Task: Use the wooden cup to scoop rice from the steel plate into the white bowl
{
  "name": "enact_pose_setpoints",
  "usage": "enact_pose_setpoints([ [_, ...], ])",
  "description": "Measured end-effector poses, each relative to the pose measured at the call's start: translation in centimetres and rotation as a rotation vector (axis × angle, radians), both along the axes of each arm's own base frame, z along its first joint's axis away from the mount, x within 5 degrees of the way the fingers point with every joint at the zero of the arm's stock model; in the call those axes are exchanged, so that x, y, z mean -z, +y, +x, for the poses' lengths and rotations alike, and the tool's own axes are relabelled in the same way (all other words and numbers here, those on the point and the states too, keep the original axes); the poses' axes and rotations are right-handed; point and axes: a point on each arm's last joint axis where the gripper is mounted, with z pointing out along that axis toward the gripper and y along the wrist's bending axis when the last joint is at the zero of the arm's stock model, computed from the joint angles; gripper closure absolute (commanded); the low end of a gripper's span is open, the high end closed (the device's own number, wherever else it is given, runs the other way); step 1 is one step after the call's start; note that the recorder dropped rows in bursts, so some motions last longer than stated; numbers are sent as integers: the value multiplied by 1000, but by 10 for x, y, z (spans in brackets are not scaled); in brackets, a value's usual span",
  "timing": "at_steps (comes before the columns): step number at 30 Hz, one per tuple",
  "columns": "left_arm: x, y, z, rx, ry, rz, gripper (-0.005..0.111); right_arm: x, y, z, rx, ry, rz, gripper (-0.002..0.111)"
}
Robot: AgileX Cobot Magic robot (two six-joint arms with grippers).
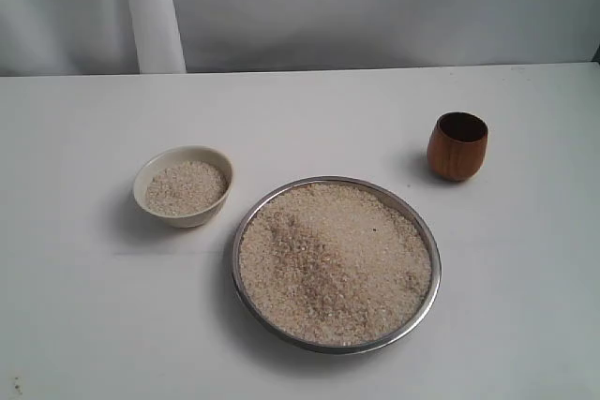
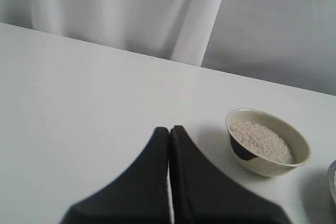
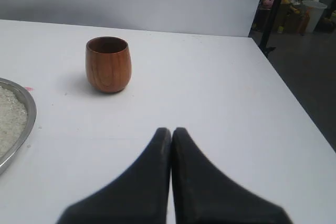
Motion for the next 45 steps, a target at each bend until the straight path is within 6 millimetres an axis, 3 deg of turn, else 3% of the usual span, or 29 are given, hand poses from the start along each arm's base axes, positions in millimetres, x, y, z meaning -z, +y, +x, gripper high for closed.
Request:
enact_pose_setpoints([
  [17,0,0,0,0,0,0,107,-1,0,0,-2,-14,0,108],
  [33,0,0,0,0,0,0,107,-52,7,-2,-81,-581,-2,108],
  [45,0,0,0,0,0,0,107,-56,8,-3,-87,-631,-3,108],
])
